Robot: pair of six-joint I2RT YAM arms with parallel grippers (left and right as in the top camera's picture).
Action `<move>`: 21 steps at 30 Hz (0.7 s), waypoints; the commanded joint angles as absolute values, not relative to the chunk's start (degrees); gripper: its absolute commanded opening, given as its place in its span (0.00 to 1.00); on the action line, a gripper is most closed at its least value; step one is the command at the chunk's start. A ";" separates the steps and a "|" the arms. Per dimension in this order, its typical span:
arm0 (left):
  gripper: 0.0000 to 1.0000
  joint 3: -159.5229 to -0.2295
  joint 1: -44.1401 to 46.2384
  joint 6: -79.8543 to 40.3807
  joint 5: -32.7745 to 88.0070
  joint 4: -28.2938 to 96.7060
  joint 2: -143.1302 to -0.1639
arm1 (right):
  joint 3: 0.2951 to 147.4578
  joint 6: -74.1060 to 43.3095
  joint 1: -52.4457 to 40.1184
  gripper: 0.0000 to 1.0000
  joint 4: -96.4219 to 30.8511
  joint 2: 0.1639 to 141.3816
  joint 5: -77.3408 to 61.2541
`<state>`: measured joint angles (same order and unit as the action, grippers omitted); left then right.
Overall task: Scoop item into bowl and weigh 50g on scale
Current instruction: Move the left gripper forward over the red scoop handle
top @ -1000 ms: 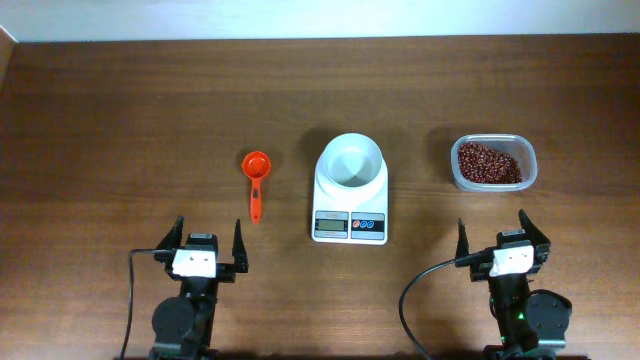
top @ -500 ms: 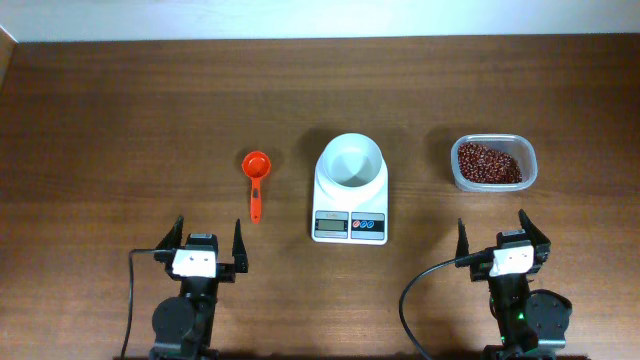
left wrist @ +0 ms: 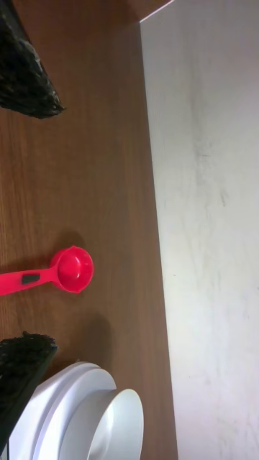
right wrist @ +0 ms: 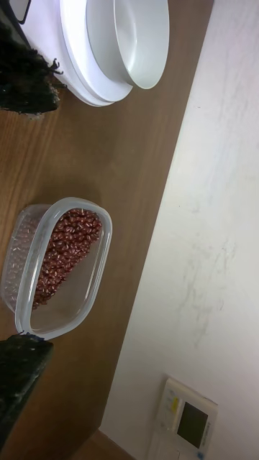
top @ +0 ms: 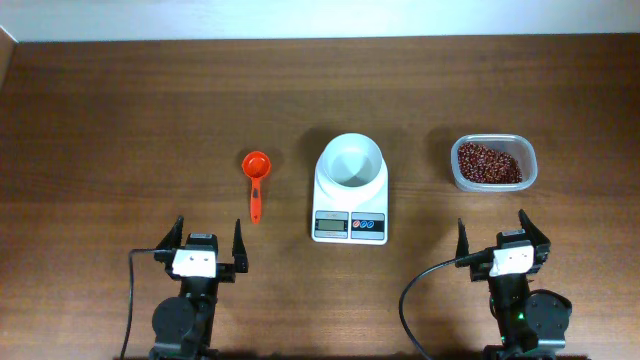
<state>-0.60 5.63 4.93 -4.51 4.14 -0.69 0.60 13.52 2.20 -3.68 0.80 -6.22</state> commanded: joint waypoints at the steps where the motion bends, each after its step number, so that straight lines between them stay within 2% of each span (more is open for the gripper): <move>1: 0.99 -0.56 5.30 5.43 -3.81 4.25 -0.34 | 0.32 13.10 1.89 0.99 -4.08 0.51 -5.85; 6: 0.99 -5.30 5.30 -2.00 0.23 5.15 -0.36 | 0.32 13.10 1.89 0.99 -4.08 0.51 -5.85; 12: 0.99 -21.30 5.30 -2.42 0.23 16.51 -6.96 | 0.32 13.10 1.89 0.99 -4.08 0.51 -5.85; 18: 0.99 -45.45 5.30 -2.42 6.52 28.16 -30.00 | 0.32 13.10 1.89 0.99 -4.05 0.51 -5.85; 21: 0.99 -60.53 5.30 -2.39 10.79 40.16 -45.43 | 0.32 13.10 1.89 0.99 -4.08 0.51 -5.85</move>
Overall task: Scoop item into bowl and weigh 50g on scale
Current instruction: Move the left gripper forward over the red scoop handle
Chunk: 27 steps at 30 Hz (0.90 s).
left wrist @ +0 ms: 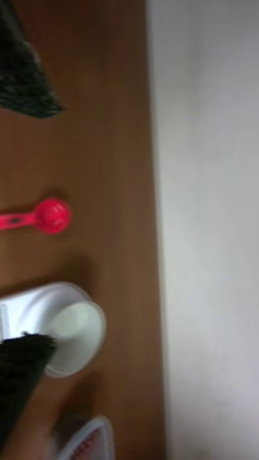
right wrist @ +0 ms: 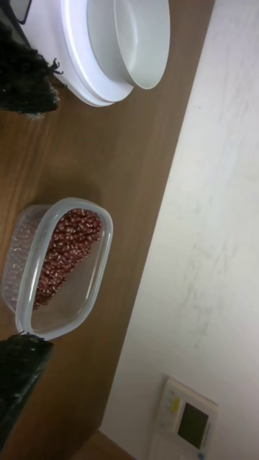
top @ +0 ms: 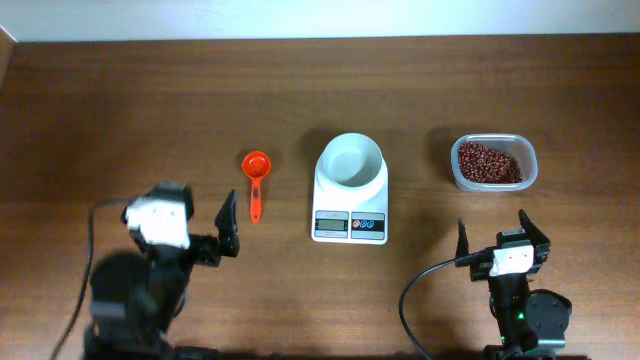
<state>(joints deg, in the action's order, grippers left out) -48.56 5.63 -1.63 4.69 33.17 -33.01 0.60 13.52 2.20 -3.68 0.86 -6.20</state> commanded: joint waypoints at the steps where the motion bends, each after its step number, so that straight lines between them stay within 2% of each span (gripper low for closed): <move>1: 0.99 -64.07 5.30 -2.39 11.18 43.70 -49.08 | 0.32 13.10 1.89 0.99 -4.08 0.51 -5.85; 5: 0.99 -79.61 5.30 -2.39 18.00 58.83 -65.45 | 0.32 13.10 1.89 0.99 -4.08 0.51 -5.85; 11: 0.99 -81.52 5.30 -2.39 23.18 59.02 -74.98 | 0.32 13.10 1.89 0.99 -4.08 0.51 -5.85; 12: 0.91 -81.52 5.30 -2.39 23.18 59.00 -76.09 | 0.32 13.10 1.89 0.99 -4.08 0.51 -5.85; 13: 0.65 -81.52 5.30 -2.37 23.16 58.94 -76.88 | 0.32 13.10 1.89 0.99 -4.08 0.51 -5.87; 14: 0.30 -81.52 5.30 -2.37 23.14 58.43 -77.93 | 0.32 13.10 1.89 0.99 -4.08 0.51 -5.85; 15: 0.11 -81.52 5.30 -2.37 22.92 57.43 -78.67 | 0.32 13.10 1.89 0.99 -4.08 0.51 -5.85; 16: 0.00 -81.52 5.30 -2.37 22.70 56.31 -79.09 | 0.32 13.10 1.89 0.99 -4.08 0.51 -5.85; 25: 0.02 -81.49 5.30 -2.39 15.16 36.95 -83.48 | 0.32 13.10 1.89 0.99 -4.08 0.51 -5.85; 26: 0.14 -81.49 5.30 -2.39 15.16 35.53 -84.53 | 0.32 13.10 1.89 0.99 -4.08 0.51 -5.85; 27: 0.34 -81.49 5.30 -2.37 15.16 34.26 -85.86 | 0.32 13.10 1.89 0.99 -4.08 0.51 -5.85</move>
<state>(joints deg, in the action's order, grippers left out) -80.49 5.58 -2.70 16.60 36.49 -82.74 0.60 13.52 2.20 -3.68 0.91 -6.17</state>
